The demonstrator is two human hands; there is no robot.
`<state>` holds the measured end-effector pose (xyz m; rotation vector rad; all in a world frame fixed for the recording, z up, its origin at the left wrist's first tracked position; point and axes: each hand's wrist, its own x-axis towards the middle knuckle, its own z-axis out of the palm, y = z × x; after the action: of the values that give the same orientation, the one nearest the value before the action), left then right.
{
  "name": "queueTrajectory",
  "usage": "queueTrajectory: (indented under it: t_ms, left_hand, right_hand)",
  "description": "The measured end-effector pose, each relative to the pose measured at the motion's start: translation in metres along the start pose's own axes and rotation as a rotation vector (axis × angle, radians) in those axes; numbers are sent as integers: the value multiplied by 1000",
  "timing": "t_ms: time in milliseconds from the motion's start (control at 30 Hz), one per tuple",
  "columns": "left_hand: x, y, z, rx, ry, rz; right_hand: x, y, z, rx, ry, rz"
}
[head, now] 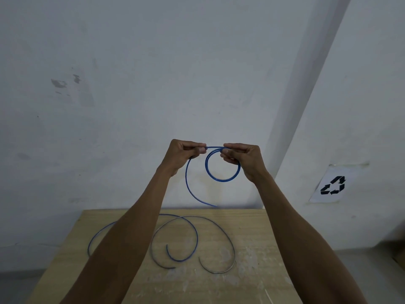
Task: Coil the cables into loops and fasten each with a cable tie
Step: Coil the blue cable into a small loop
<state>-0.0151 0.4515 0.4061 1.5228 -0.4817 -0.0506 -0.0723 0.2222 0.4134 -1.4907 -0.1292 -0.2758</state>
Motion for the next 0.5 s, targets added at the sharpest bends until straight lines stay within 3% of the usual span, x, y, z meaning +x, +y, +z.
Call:
queueTrajectory:
  t_ms: [300, 500]
  left_hand:
    - [-8, -3, 7, -24, 6, -48]
    - [-7, -3, -5, 129, -41, -1]
  right_hand:
    - [2, 8, 11, 141, 2, 64]
    - [6, -6, -5, -336, -218, 116]
